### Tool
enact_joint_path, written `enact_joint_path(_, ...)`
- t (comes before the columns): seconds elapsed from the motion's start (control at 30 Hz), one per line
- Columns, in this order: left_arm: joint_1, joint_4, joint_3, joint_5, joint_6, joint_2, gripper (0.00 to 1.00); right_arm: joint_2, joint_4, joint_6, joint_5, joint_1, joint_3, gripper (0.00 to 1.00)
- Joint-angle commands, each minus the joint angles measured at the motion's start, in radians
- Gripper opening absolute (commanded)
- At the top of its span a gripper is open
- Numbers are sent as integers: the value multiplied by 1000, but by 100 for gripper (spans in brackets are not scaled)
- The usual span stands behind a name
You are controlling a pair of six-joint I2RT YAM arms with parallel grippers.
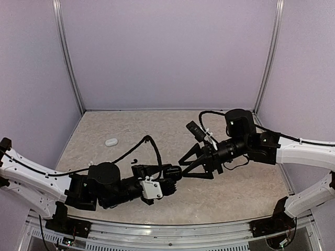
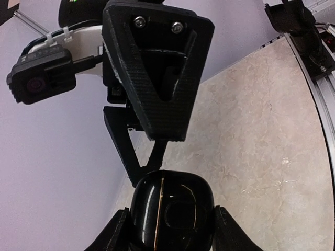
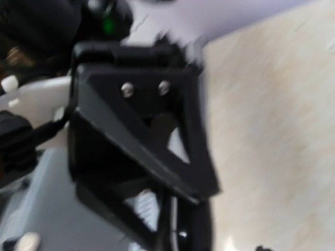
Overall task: Insert the wireless bluetooth earbuds into the charging case
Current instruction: Pass from the right arm to the left, then pass from the left arm to the right
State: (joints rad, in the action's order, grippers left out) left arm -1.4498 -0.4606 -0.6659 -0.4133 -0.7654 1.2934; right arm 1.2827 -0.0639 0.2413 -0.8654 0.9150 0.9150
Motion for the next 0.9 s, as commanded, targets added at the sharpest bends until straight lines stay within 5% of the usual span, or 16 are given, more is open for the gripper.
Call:
enact_joint_path(0.0,15,-161,0,-52,-5,5,35,-120,152,-7,284,-10,-52,78)
enact_joint_path(0.1,21,-208,-2,-53,-23,20,36,-205,265,-57,370,-12,-120,98)
enact_joint_path(0.2,32,-235,-4,-52,-34,30,36,-277,404,-49,443,-13,-211,100)
enact_joint_path(0.63,52,-339,-1,-37,-77,48,36,-126,358,95,271,-14,-140,100)
enact_joint_path(0.87,54,-363,-3,-36,-100,68,35,-43,425,159,139,-15,-119,79)
